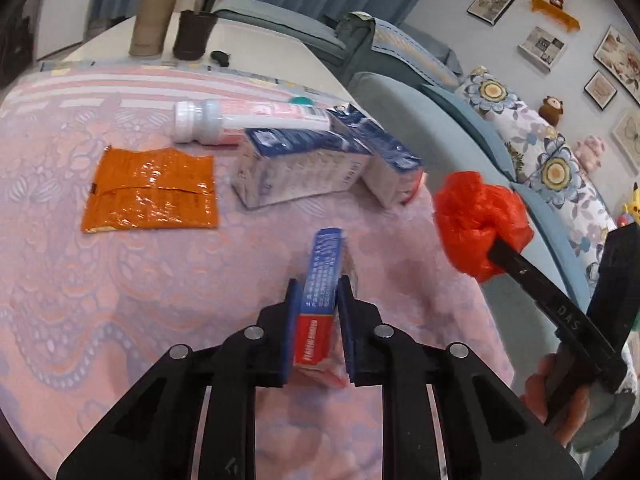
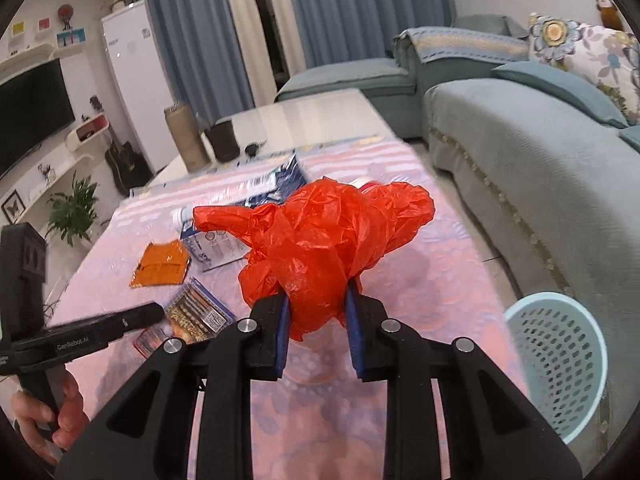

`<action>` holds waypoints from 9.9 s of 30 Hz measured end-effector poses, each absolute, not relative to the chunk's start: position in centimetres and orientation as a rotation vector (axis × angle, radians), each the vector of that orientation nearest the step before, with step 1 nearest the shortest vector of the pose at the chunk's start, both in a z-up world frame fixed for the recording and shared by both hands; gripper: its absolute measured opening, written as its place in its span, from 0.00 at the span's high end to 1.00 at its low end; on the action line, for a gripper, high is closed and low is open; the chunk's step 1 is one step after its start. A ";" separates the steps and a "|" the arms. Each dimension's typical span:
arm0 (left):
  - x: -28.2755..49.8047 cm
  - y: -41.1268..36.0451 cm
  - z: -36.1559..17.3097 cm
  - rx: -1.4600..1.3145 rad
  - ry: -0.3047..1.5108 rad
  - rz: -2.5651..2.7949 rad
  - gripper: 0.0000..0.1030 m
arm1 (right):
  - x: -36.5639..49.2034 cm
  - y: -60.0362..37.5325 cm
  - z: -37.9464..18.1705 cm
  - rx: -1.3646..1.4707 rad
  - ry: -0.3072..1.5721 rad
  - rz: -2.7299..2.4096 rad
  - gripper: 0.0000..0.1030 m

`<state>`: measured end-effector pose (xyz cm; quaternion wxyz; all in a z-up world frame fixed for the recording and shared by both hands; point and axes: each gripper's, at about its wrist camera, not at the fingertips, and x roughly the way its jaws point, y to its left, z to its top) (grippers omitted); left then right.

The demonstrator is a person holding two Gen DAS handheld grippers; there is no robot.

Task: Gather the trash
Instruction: 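Grasp the illustrated card box with the left tool, then carry the card box and red bag to the wastebasket and release both, then move both tools back toward the remaining trash on the table, then grasp the white milk carton with the right tool while the left tool reaches the orange wrapper, then grasp the orange snack wrapper with the left tool, then carry the wrapper and milk carton over the wastebasket and open both tools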

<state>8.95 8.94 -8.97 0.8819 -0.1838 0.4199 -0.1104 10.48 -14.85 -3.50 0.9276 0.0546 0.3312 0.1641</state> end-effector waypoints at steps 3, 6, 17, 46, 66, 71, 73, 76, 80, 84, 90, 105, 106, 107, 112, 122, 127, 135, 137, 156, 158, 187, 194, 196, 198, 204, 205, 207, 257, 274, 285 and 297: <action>8.5 7.9 -8.7 -0.322 0.884 -0.233 0.78 | 9.7 -16.2 -3.0 0.128 0.675 0.325 0.79; 8.4 7.2 -9.3 -0.279 0.925 -0.233 0.58 | 9.1 -17.3 -2.9 0.137 0.676 0.307 0.79; 11.6 3.1 -12.1 0.013 1.039 -0.093 0.43 | 7.3 -20.6 -3.9 0.170 0.688 0.268 0.79; 15.5 -21.9 -4.9 -0.066 0.824 -0.723 0.44 | 5.2 -41.0 -7.8 0.396 0.721 -0.148 0.79; 17.2 -24.5 -11.9 -0.007 0.982 -0.726 0.41 | 7.1 -43.9 -17.8 0.508 0.966 -0.236 0.71; 17.0 -24.0 -11.4 -0.009 0.965 -0.726 0.41 | 6.7 -43.8 -17.5 0.513 0.955 -0.233 0.69; 16.9 -23.9 -11.1 -0.008 0.955 -0.735 0.41 | 6.5 -43.7 -17.4 0.511 0.951 -0.238 0.65; 16.7 -23.6 -10.7 -0.004 0.941 -0.740 0.41 | 6.3 -43.4 -17.3 0.512 0.948 -0.234 0.65; 16.2 -22.8 -9.6 -0.015 0.916 -0.744 0.41 | 6.0 -42.5 -16.2 0.497 0.919 -0.215 0.65; 15.4 -20.6 -7.0 -0.045 0.862 -0.737 0.41 | 5.9 -41.0 -13.1 0.462 0.855 -0.173 0.65; 13.5 -13.3 -2.7 -0.086 0.738 -0.659 0.33 | 6.1 -36.6 -7.3 0.379 0.735 -0.064 0.60; 13.9 13.2 -6.0 -0.226 0.775 -0.124 0.28 | 13.5 -16.3 -1.4 0.105 0.695 0.303 0.53; 14.1 14.1 -6.8 -0.231 0.795 -0.109 0.28 | 14.6 -14.7 -1.7 0.091 0.711 0.319 0.53; 14.4 15.1 -7.7 -0.240 0.814 -0.097 0.28 | 15.5 -13.5 -2.0 0.077 0.723 0.330 0.53; 15.7 18.0 -10.7 -0.229 0.876 -0.054 0.25 | 19.0 -9.2 -3.9 -0.037 0.761 0.320 0.53; 17.8 17.2 -12.6 -0.091 0.951 -0.070 0.10 | 23.0 -5.6 -6.3 -0.139 0.800 0.280 0.34; 18.1 15.5 -13.3 0.029 0.974 -0.056 0.08 | 24.3 -5.1 -7.3 -0.139 0.855 0.296 0.58; 18.5 15.1 -12.7 0.048 0.968 -0.069 0.30 | 23.4 -5.9 -7.4 -0.072 0.867 0.362 0.61; 18.4 15.1 -12.6 0.054 0.964 -0.084 0.37 | 22.6 -6.2 -7.2 -0.059 0.865 0.373 0.62; 15.0 16.1 -11.0 -0.198 0.913 -0.267 1.00 | 12.6 -13.1 -4.5 0.106 0.855 0.409 0.64; 13.4 15.8 -10.3 -0.196 0.902 -0.312 1.00 | 11.5 -13.7 -4.6 0.132 0.867 0.413 0.64; 22.2 19.8 -11.8 -0.263 1.033 -0.054 0.15 | 9.4 -19.3 -7.8 0.121 0.983 0.309 0.36; 24.6 17.6 -12.6 -0.106 0.993 0.041 0.17 | 10.8 -17.8 -9.1 0.118 1.005 0.359 0.25; 24.7 17.4 -12.6 -0.043 0.980 0.074 0.30 | 11.0 -17.2 -9.2 0.104 1.005 0.375 0.24; 24.2 17.8 -12.3 -0.040 0.971 0.071 0.45 | 11.1 -16.7 -9.2 0.086 1.009 0.392 0.23; 22.7 20.0 -11.7 -0.072 0.967 0.064 0.93 | 11.6 -15.2 -9.2 0.054 1.026 0.410 0.22; 22.4 20.4 -11.6 -0.094 0.968 0.040 0.95 | 11.6 -15.0 -9.2 0.057 1.031 0.415 0.22; 21.8 20.4 -11.4 -0.114 0.959 0.021 0.96 | 11.5 -14.7 -9.1 0.056 1.032 0.421 0.22; 12.4 3.2 5.3 -0.190 0.547 -0.640 1.00 | 7.4 -20.7 1.0 0.031 0.730 0.202 0.48; 16.0 -17.6 1.4 -0.147 0.690 -0.915 1.00 | 7.2 -37.2 -3.7 0.244 0.787 -0.069 0.48; 18.7 -24.5 -7.8 -0.096 0.911 -0.936 1.00 | 8.0 -42.6 -13.0 0.383 0.939 -0.184 0.47; 19.9 -24.9 -12.6 -0.082 1.028 -0.867 0.73 | 8.6 -43.9 -17.0 0.461 1.007 -0.227 0.46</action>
